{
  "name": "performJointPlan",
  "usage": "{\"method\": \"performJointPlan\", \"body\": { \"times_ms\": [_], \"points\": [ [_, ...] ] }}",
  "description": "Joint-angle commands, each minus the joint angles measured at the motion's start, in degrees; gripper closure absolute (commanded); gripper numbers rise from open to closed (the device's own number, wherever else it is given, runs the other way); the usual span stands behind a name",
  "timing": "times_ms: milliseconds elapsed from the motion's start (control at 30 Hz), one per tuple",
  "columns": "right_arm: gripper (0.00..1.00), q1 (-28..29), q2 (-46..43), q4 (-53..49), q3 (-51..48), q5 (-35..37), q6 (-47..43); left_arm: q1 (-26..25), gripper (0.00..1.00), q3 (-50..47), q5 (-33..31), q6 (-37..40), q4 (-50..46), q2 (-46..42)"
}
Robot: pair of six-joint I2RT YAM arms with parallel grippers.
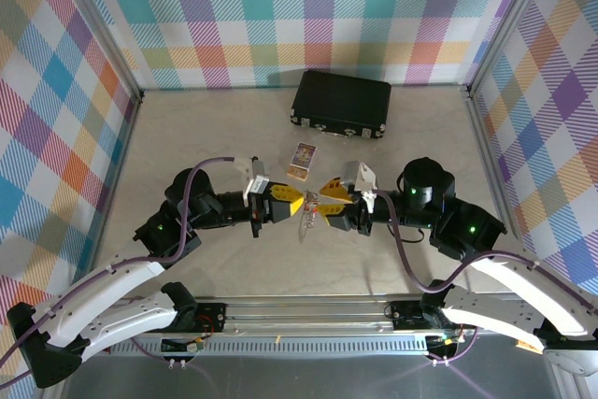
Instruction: Put the keys on the keyring
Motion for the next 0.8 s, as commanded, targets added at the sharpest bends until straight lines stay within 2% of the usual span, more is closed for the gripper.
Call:
{"method": "performJointPlan", "body": {
  "times_ms": [0, 167, 367, 433, 600, 767],
  "points": [
    [0.70, 0.4, -0.4, 2.9, -0.3, -1.5, 0.3, 0.0, 1.00, -0.5, 1.9, -0.5, 4.4, -1.2],
    [0.80, 0.4, 0.6, 2.9, 0.1, 0.1, 0.4, -0.1, 1.00, -0.4, 3.3, -0.7, 4.7, -0.9],
    [0.81, 0.4, 1.9, 2.6, 0.3, 2.6, 0.3, -0.1, 1.00, -0.2, 4.8, -0.7, 4.7, -1.0],
    [0.77, 0.4, 2.0, 2.5, 0.4, 1.5, 0.3, 0.0, 1.00, 0.0, 4.8, -0.6, 4.6, -0.9],
    [0.60, 0.4, -1.5, 4.6, -1.6, -2.3, 0.4, 0.0, 1.00, 0.1, 3.2, -0.3, 4.2, -1.0],
    [0.57, 0.4, -2.5, 5.9, -2.0, -2.6, 1.6, -0.1, 1.00, -0.4, 2.2, -0.4, 5.1, -0.7]
  ]
}}
